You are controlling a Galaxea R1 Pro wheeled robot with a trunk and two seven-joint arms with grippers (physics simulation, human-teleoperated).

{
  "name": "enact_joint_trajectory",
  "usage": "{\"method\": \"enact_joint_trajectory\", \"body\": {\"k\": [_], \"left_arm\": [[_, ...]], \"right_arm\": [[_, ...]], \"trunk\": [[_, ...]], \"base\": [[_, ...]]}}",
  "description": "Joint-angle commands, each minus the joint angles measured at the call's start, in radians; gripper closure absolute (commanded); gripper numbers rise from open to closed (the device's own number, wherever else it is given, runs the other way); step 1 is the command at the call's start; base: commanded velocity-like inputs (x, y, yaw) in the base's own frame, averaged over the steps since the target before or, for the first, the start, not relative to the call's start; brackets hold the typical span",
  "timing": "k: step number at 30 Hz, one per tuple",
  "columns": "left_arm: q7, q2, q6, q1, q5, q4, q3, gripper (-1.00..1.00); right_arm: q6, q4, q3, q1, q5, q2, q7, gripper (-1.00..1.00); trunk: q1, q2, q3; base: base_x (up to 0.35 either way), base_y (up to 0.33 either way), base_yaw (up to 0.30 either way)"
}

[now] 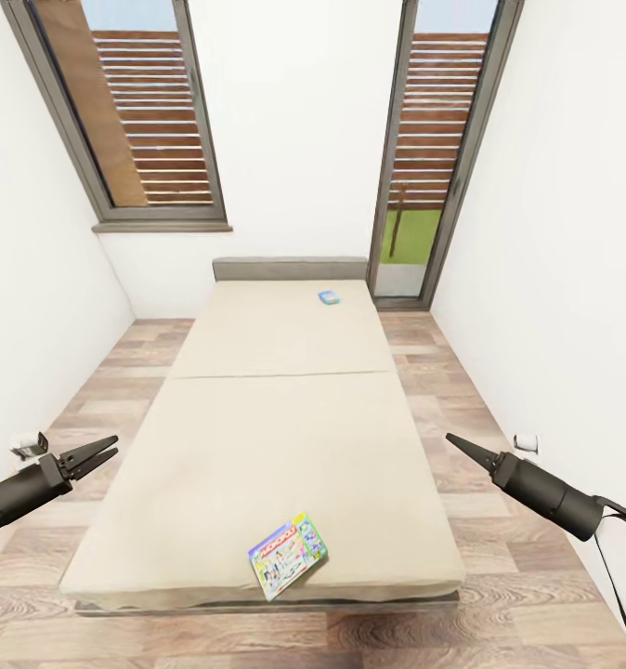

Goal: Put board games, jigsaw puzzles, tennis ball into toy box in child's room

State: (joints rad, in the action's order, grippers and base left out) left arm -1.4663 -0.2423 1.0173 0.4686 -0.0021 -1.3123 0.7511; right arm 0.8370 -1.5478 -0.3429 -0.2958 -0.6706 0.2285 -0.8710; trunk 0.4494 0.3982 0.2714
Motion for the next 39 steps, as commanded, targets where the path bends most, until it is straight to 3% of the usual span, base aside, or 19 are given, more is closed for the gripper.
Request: {"method": "enact_joint_trajectory", "body": {"k": [1, 39], "left_arm": [[-0.004, 0.0, 0.011, 0.001, -0.001, 0.0, 0.001, -1.0], [-0.005, -0.001, 0.011, 0.001, -0.001, 0.0, 0.001, -1.0]], "right_arm": [[0.005, 0.0, -0.001, -0.001, -0.001, 0.0, -0.002, -1.0], [0.004, 0.002, 0.001, -0.001, -0.001, 0.0, 0.009, -1.0]], "trunk": [[0.001, 0.002, 0.0], [0.001, 0.002, -0.063]], "base": [[0.0, 0.0, 0.0], [0.0, 0.0, 0.0]]}}
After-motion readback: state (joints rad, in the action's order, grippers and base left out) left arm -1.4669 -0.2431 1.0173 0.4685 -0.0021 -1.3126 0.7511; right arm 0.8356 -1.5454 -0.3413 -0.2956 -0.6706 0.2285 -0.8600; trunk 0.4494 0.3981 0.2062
